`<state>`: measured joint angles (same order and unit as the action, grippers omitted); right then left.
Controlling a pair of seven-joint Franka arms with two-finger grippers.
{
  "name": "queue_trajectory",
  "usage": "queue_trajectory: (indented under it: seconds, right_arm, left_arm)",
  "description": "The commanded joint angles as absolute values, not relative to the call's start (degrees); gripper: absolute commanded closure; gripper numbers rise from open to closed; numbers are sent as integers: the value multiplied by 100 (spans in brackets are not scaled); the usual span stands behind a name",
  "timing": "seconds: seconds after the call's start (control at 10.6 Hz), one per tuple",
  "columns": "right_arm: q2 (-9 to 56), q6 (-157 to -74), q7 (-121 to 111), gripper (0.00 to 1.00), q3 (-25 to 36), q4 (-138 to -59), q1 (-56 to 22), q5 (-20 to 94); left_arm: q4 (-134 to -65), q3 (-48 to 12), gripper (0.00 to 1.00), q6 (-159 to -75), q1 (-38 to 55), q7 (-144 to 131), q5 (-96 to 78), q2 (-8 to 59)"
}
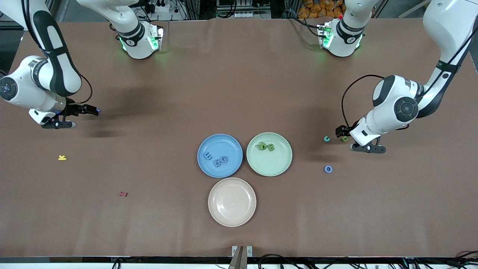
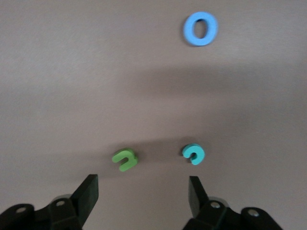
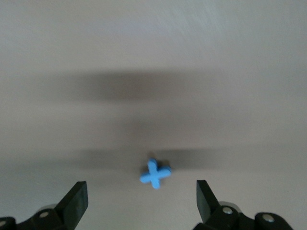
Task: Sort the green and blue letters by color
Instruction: 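Grasp the green u with the left gripper while the right gripper reaches blue x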
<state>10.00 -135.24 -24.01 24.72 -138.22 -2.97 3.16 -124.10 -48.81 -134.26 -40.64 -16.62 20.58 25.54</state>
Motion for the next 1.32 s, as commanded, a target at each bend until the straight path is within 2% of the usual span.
queue_trajectory:
  seconds: [0.0, 0.19, 0.66, 0.75, 1.22]
  right_arm:
    - [1211, -13868, -2189, 0, 2329, -14142, 148, 543]
    - [1502, -14010, -2188, 0, 2347, -14150, 167, 1237]
    - [1661, -14159, -2171, 0, 2347, -14115, 202, 1274]
    - [1661, -14159, -2119, 0, 2347, -14089, 220, 1274]
    - [1793, -14124, -1811, 0, 2338, -14089, 202, 1275]
  left_arm:
    - [-12647, -4843, 21, -13553, -4122, -3158, 2852, 2486]
    - [-12656, -4825, 21, -13666, -4175, -4092, 3478, 2724]
    - [-12647, -4642, 22, -13947, -4123, -4920, 4041, 3180]
    - [-12647, -4632, 25, -13966, -4131, -5070, 4252, 3295]
    - [-12656, -4632, 30, -13931, -4104, -5265, 4359, 3445]
